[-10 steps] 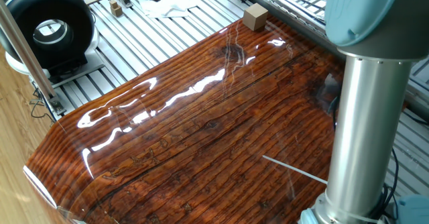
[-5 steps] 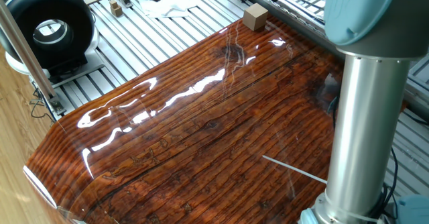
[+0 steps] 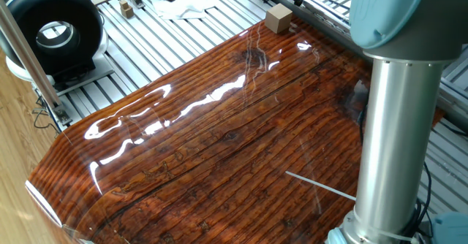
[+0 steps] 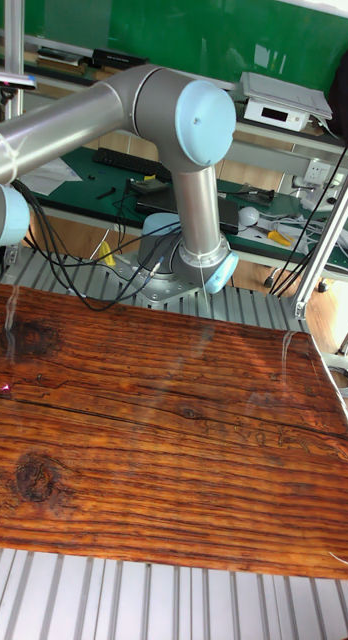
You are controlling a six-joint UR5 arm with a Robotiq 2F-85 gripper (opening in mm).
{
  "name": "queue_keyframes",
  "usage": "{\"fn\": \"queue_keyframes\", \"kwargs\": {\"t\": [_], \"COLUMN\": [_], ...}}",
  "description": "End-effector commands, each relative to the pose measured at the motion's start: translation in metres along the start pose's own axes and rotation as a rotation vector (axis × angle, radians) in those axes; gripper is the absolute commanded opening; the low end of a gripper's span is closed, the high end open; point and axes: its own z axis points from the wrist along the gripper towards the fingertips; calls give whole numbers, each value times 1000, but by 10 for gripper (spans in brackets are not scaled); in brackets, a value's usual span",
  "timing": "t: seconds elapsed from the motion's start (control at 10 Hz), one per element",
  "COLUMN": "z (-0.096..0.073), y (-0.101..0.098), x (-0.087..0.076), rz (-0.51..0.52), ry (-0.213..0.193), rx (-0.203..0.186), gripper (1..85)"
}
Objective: Use the gripper to push the small block from left to right
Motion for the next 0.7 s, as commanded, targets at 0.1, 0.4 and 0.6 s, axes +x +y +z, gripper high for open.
{"fn": "queue_keyframes", "kwargs": {"t": [0.1, 0.4, 0.6], "z": [0, -2, 1], "y": [10, 19, 24], "x": [-14, -20, -19], "rz": [61, 91, 110], "ry": [-39, -37, -27], "rx": [-52, -92, -111], "gripper": [10, 10, 10]}}
